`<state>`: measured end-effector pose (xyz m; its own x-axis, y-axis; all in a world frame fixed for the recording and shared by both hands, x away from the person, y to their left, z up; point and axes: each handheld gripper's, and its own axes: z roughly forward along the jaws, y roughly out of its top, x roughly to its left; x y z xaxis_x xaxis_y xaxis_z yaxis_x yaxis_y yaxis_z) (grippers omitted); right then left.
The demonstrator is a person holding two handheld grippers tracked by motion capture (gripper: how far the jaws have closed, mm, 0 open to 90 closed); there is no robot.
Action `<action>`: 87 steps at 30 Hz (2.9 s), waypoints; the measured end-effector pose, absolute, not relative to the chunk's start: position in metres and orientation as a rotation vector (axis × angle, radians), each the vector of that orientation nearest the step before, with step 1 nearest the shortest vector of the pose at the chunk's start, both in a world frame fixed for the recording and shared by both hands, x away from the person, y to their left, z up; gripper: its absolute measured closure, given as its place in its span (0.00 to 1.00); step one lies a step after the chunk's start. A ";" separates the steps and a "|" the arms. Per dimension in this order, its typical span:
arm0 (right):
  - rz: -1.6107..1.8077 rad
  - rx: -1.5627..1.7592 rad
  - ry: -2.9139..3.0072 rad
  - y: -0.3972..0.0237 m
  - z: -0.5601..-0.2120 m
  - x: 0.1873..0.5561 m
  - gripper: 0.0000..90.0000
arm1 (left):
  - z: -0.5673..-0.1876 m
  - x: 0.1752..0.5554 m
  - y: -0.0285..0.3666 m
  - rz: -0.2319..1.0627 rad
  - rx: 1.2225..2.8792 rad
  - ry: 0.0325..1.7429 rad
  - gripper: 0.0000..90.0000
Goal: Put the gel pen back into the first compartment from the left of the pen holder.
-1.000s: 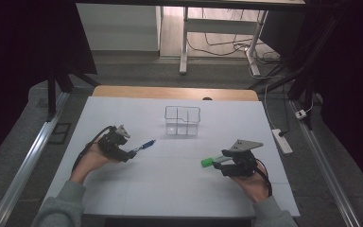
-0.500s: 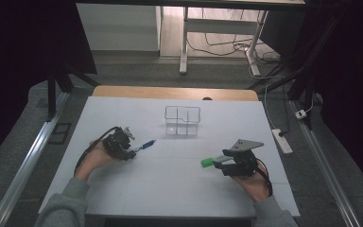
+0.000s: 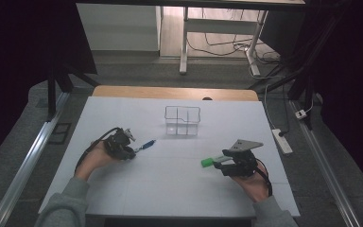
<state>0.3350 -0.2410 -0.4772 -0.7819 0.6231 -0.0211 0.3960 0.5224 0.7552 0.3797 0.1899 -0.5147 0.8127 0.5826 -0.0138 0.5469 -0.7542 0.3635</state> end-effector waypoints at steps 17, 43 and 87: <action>1.106 0.859 2.475 -0.241 -0.477 0.335 0.40 | -0.512 0.374 0.177 0.223 2.727 0.800 0.88; 1.108 0.856 2.465 -0.242 -0.476 0.335 0.40 | -0.482 0.356 0.197 0.191 2.480 0.719 0.88; 1.095 0.847 2.473 -0.239 -0.476 0.334 0.39 | -0.472 0.338 0.162 0.172 2.457 0.527 0.88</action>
<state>0.3336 -0.2388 -0.4759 -0.7784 0.6266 -0.0386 0.3925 0.5338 0.7490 0.3378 0.1623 -0.4722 0.9122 0.4097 -0.0015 0.3302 -0.7331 0.5946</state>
